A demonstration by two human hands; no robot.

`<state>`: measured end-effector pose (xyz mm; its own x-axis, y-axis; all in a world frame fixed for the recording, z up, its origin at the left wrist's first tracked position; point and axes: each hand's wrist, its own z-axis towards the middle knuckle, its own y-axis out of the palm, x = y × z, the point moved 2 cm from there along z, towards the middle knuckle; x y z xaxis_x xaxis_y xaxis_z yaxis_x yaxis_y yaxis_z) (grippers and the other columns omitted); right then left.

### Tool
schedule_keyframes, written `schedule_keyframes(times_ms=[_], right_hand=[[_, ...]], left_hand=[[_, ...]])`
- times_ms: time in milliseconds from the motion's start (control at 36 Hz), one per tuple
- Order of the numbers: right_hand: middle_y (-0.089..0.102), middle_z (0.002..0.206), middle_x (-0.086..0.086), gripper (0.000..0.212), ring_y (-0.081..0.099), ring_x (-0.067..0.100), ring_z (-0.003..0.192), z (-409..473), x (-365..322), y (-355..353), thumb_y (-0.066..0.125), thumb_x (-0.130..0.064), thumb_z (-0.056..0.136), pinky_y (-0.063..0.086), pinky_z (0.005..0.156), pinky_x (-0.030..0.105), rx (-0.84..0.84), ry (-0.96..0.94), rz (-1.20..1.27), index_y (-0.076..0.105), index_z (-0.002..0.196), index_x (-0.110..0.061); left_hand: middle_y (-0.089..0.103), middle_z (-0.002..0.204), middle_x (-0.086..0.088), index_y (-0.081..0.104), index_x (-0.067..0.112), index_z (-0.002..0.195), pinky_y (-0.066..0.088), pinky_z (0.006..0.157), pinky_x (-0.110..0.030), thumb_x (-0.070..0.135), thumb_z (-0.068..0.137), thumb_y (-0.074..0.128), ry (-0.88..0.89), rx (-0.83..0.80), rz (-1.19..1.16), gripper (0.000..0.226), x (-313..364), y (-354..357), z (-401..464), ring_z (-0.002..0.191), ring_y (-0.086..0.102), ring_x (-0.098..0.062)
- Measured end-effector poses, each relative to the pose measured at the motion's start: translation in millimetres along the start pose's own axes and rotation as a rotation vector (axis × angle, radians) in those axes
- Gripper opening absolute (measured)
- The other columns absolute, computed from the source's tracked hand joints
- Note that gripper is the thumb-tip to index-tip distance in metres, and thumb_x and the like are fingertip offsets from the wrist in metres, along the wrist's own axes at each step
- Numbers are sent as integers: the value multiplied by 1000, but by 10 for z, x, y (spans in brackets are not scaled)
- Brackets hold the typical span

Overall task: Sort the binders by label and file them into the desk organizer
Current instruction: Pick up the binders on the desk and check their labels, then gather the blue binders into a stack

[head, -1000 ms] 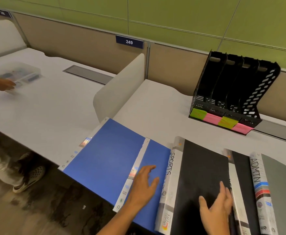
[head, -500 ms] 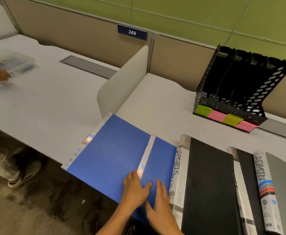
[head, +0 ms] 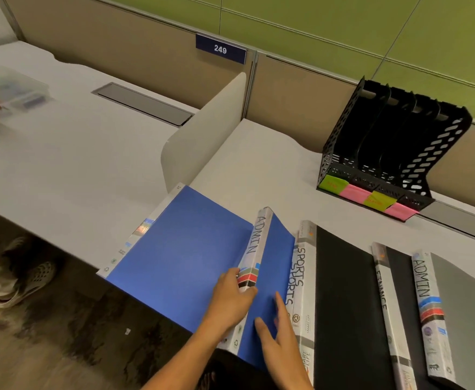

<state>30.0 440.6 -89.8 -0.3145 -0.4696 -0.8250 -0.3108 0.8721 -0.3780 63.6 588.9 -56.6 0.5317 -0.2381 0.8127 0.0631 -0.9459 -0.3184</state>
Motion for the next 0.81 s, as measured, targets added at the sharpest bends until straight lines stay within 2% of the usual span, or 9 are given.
schedule_keyframes(times_ms=[83, 222, 306, 361, 500, 583, 639, 722, 806], right_hand=[[17, 162, -21, 71, 20, 0, 145, -44, -57, -15, 59, -39, 97, 21, 122, 33, -2, -42, 46, 15, 152, -46], [17, 154, -37, 72, 20, -23, 135, -86, -168, -42, 58, -58, 87, 29, 102, 1, -2, -125, 74, 16, 145, -59], [17, 154, -37, 72, 18, -13, 143, -50, -222, -80, 60, -62, 87, 28, 118, 23, 13, -132, 138, 16, 143, -62], [16, 151, -41, 74, 17, -8, 145, -38, -261, -110, 61, -68, 84, 27, 121, 35, 15, -117, 162, 15, 141, -65], [21, 154, -38, 87, 23, -8, 144, -122, -296, -273, 60, -81, 74, 25, 122, 34, 47, -113, 213, 17, 148, -62], [23, 157, -32, 83, 25, -5, 145, -193, -292, -416, 60, -73, 81, 26, 122, 35, 56, -125, 266, 18, 150, -57], [26, 158, -28, 77, 28, -3, 145, -237, -283, -535, 61, -61, 89, 29, 121, 35, 60, -142, 334, 19, 153, -52], [33, 155, -26, 71, 36, -6, 140, -328, -244, -757, 62, -48, 95, 35, 117, 26, 82, -181, 431, 20, 152, -46], [40, 151, -21, 70, 43, -7, 135, -454, -150, -1042, 63, -36, 97, 39, 110, 19, 168, -227, 512, 22, 153, -36]], left_hand=[[53, 133, 1, 43, 24, 141, 53, 95, -33, 26, 91, 69, 37, 37, -28, 56, 62, -70, -49, 112, 59, -14], [51, 130, 5, 40, 35, 126, 49, 76, -19, 26, 91, 69, 120, 77, -72, 46, 268, -271, -208, 106, 59, -12], [49, 127, 8, 39, 38, 123, 43, 68, -15, 26, 93, 69, 202, 122, -72, 45, 434, -427, -359, 101, 58, -9], [49, 125, 10, 40, 40, 123, 43, 66, -17, 28, 92, 69, 241, 150, -60, 44, 518, -551, -474, 98, 60, -9], [57, 125, 15, 44, 59, 119, 53, 63, -30, 54, 78, 76, 361, 247, -62, 52, 619, -912, -687, 95, 68, -16], [66, 117, 23, 50, 63, 118, 62, 62, -44, 70, 58, 81, 419, 256, -183, 68, 572, -1040, -727, 84, 76, -18], [66, 122, 21, 47, 56, 131, 63, 62, -33, 77, 61, 76, 485, 261, -140, 78, 550, -1090, -724, 96, 74, -7], [59, 130, 24, 45, 40, 143, 49, 73, -5, 72, 79, 67, 519, 236, -71, 75, 602, -1007, -724, 113, 58, 10], [61, 126, 26, 50, 36, 141, 48, 75, -4, 65, 85, 67, 519, 159, -143, 65, 736, -709, -879, 109, 61, 7]])
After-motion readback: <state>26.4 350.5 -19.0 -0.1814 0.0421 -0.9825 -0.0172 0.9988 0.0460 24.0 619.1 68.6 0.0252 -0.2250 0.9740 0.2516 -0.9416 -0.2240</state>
